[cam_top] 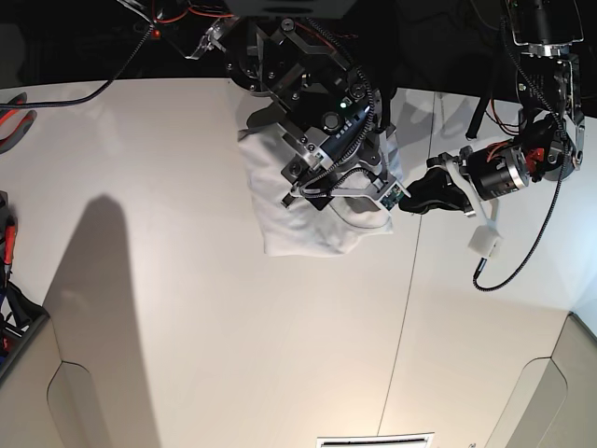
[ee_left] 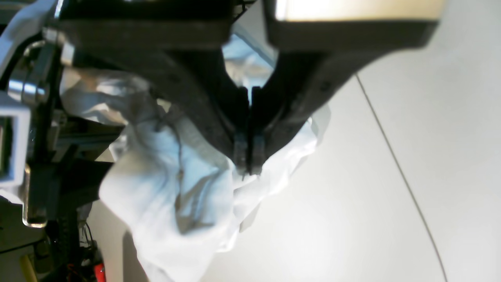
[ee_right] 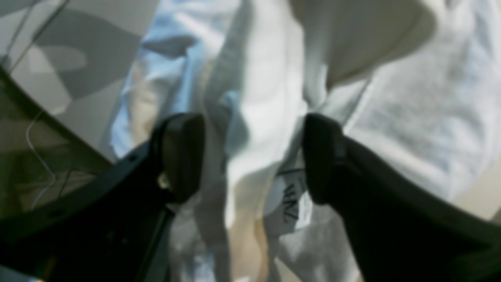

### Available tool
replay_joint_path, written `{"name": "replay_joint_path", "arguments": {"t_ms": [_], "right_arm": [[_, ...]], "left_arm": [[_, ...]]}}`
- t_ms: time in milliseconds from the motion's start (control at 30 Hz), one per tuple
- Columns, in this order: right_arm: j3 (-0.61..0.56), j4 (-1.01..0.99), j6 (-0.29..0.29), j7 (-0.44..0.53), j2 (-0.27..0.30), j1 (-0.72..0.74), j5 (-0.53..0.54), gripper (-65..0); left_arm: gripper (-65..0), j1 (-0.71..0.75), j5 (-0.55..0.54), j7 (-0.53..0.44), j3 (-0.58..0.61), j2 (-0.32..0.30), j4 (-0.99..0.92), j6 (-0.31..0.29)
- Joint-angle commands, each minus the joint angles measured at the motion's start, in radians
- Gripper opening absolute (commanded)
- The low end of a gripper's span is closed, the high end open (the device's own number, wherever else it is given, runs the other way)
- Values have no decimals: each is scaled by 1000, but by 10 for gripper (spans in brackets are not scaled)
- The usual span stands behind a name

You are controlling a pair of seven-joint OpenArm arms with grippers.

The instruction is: Layout the t-shirt on the table in an organized manner, then fold the t-shirt properly

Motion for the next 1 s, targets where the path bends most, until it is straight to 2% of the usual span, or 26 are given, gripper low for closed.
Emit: {"name": "replay_joint_path", "arguments": {"t_ms": [0, 300, 467, 967], "right_arm": [[-2, 17, 9, 14, -14, 8, 7, -249], [-28, 55, 30, 18, -14, 14, 10, -250], [-32, 132, 57, 25, -13, 14, 73, -250], [-32, 167, 60, 80, -11, 14, 94, -251]], "left_arm": [[-650, -11, -27, -11, -5, -10, 14, -17], [-650, -14, -26, -20, -5, -11, 14, -17], [-650, -14, -23, -23, -5, -11, 14, -17], [-650, -14, -19, -32, -5, -10, 14, -17]]}}
